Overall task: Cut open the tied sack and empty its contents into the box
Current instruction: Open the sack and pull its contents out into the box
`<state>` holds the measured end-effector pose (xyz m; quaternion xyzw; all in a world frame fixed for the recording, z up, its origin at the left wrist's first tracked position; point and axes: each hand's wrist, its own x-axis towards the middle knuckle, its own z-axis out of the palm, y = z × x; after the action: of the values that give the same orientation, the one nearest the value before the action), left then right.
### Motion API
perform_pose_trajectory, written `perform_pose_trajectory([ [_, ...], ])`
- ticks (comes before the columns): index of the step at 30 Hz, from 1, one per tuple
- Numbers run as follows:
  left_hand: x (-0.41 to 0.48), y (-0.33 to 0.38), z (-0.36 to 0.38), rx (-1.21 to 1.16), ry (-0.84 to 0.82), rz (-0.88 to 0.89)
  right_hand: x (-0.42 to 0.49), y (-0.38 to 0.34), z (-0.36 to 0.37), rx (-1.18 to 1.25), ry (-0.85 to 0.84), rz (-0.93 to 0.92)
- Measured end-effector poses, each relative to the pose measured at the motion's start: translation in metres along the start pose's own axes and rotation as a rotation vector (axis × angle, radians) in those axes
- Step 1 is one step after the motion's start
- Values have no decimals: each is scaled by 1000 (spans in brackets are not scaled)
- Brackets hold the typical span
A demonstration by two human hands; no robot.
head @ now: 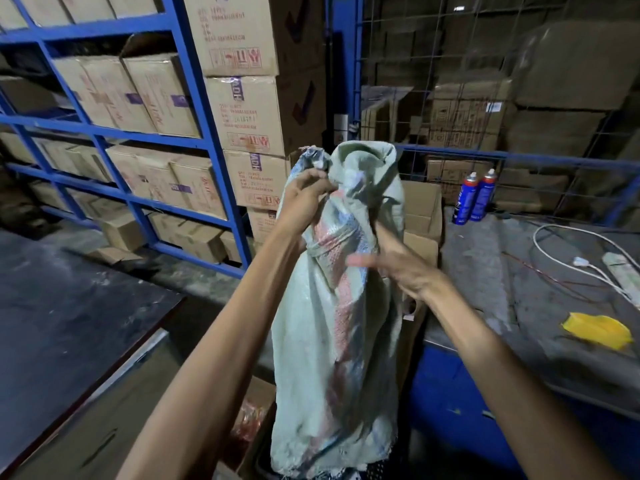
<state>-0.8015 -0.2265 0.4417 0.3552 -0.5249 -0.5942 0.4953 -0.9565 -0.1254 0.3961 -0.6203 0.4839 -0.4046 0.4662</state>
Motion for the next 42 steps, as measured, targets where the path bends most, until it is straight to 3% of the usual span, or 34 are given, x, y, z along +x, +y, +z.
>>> perform_pose_trajectory([
  [2,2,1,9,43,-63,6,10,10,14,-194,60,-54],
  [5,-4,16,15,81,-201,52,29,22,25,-127,604,-153],
  [7,-14,26,1,58,-245,127,33,22,22,6,834,-152],
  [10,-34,5,-49,51,108,392,31,5,6,124,934,-37],
  [11,-42,-13,-64,63,208,341,31,-1,-4,163,941,-30],
  [12,-48,-34,-74,152,189,239,31,-11,-10,211,947,-38],
  [16,-68,-99,-40,549,-256,-45,38,-54,-7,521,771,-72],
  [18,-73,-102,6,473,-166,-57,40,-66,10,616,631,-107],
  [19,-68,-104,23,435,-88,-16,39,-70,15,536,570,-162],
  [21,-59,-98,43,331,-34,0,26,-79,8,59,485,-290],
  [23,-45,-91,36,207,-23,-123,6,-84,-21,-391,487,-402],
  [25,-40,-75,23,78,-31,-244,-22,-76,-49,-454,470,-465],
  [26,-40,-67,17,-10,-35,-254,-33,-66,-61,-394,414,-404],
  [30,-49,-13,26,-435,-33,-159,-46,6,-66,-244,33,152],
  [32,-49,10,38,-589,-8,-106,-49,35,-54,-75,-9,280],
  [36,-48,26,56,-718,-146,-161,-45,56,-20,23,88,217],
  [40,-41,26,57,-791,-149,-109,-39,45,-8,155,17,205],
  [42,-33,30,41,-764,-123,-99,-36,38,-9,122,72,165],
])
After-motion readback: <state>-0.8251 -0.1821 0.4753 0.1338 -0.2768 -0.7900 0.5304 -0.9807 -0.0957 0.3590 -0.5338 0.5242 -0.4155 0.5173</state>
